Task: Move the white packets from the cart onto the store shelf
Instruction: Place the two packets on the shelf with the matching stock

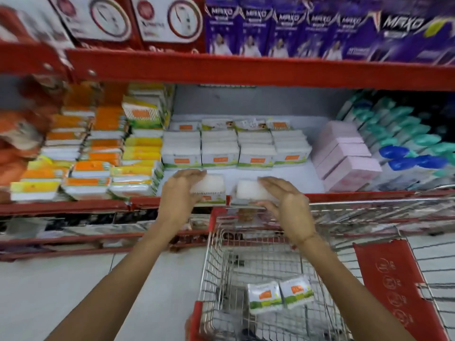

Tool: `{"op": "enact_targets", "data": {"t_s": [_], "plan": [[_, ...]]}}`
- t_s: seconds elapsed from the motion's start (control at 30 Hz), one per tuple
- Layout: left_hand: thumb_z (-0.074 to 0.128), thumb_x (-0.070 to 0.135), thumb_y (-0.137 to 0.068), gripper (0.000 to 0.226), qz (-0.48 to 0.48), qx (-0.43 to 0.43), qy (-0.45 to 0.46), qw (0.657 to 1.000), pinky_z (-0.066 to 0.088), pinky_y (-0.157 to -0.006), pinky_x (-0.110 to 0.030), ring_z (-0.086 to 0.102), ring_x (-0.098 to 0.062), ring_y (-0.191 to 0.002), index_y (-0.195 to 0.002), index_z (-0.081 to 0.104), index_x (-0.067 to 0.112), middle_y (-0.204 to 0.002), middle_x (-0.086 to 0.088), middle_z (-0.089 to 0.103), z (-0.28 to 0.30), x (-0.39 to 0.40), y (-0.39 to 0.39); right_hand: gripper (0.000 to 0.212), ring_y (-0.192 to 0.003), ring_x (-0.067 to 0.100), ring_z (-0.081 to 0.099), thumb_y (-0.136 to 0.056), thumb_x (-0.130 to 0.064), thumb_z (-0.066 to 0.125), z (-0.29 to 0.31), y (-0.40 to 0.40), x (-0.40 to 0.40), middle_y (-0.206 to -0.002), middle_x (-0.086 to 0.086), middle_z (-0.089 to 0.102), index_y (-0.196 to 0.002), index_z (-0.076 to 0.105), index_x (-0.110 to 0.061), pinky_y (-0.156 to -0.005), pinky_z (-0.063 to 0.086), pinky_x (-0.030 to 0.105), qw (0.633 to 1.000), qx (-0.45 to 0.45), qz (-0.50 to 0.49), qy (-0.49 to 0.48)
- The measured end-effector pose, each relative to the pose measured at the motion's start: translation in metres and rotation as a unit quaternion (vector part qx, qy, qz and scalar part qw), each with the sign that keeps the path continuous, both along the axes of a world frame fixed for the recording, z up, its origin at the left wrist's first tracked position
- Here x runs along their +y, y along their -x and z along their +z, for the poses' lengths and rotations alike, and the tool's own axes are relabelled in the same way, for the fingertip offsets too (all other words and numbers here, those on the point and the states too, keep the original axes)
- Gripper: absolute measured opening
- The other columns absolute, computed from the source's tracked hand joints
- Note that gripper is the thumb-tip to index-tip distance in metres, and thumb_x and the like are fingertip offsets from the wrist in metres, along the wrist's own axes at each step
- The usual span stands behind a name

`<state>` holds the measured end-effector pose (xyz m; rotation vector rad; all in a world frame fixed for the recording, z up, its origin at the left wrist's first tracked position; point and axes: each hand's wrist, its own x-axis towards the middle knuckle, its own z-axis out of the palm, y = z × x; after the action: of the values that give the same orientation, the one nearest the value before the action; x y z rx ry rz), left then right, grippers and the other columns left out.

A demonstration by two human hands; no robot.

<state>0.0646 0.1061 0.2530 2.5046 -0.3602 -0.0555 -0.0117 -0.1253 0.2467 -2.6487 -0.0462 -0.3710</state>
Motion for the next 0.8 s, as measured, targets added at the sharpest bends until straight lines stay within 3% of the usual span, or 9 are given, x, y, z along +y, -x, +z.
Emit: {"op": "enact_targets", "data": {"t_s": [0.17,0.37,0.53,0.67,0.73,0.8], "plan": [[0.082,0.004,-0.066,0.068,0.035,-0.001,-0.024,0.999,0.042,-0.109,-0.038,0.053,-0.025,-0.124,-0.129,0.057,0.013,-0.134,-0.010,0.059,-0.007,0.018,-0.037,0.056,-0.119,0.028,0.056,-0.072,-0.009,0.077,-0.007,-0.061,0.039,-0.127,0.012,0.062,-0.125,0.058,-0.009,-0.100,0.049,0.042,0.999,0.030,0.004,0.012],[0.081,0.001,-0.066,0.069,0.029,0.026,-0.054,0.998,0.045,-0.106,-0.039,0.054,-0.027,-0.123,-0.129,0.056,0.012,-0.134,-0.011,0.059,-0.024,0.034,-0.052,0.060,-0.129,0.022,0.046,-0.079,-0.010,0.071,-0.027,-0.092,0.064,-0.140,0.006,0.051,-0.134,0.049,-0.017,-0.104,0.044,0.036,0.992,0.117,0.017,0.037],[0.080,0.003,-0.068,0.069,0.023,0.034,-0.066,0.997,0.040,-0.111,-0.034,0.051,-0.024,-0.127,-0.131,0.054,0.013,-0.138,-0.010,0.056,-0.038,0.041,-0.056,0.059,-0.125,0.024,0.051,-0.077,-0.013,0.074,-0.039,-0.096,0.070,-0.138,0.005,0.054,-0.132,0.051,-0.016,-0.102,0.047,0.040,0.989,0.136,0.022,0.051],[0.076,0.006,-0.074,0.073,-0.006,0.029,-0.095,0.995,0.036,-0.113,-0.034,0.041,-0.023,-0.135,-0.139,0.044,0.014,-0.147,-0.007,0.045,-0.038,0.043,-0.053,0.063,-0.131,0.024,0.043,-0.081,-0.021,0.070,-0.035,-0.095,0.071,-0.144,0.003,0.046,-0.138,0.043,-0.016,-0.106,0.042,0.037,0.986,0.154,0.030,0.059],[0.076,0.010,-0.076,0.073,-0.020,0.002,-0.093,0.996,0.034,-0.115,-0.040,0.034,-0.027,-0.139,-0.141,0.041,0.013,-0.150,-0.007,0.039,-0.037,0.039,-0.044,0.063,-0.134,0.023,0.040,-0.082,-0.023,0.070,-0.032,-0.086,0.069,-0.145,0.004,0.045,-0.138,0.043,-0.014,-0.109,0.040,0.035,0.990,0.128,0.041,0.048],[0.074,0.012,-0.078,0.059,-0.063,-0.074,-0.052,0.994,0.040,-0.111,-0.044,0.043,-0.030,-0.133,-0.132,0.052,0.007,-0.142,-0.012,0.050,-0.040,0.028,-0.031,0.051,-0.125,0.022,0.051,-0.083,-0.022,0.069,-0.035,-0.071,0.063,-0.134,0.008,0.057,-0.130,0.054,-0.010,-0.102,0.048,0.035,0.998,0.046,0.042,0.024]]}}
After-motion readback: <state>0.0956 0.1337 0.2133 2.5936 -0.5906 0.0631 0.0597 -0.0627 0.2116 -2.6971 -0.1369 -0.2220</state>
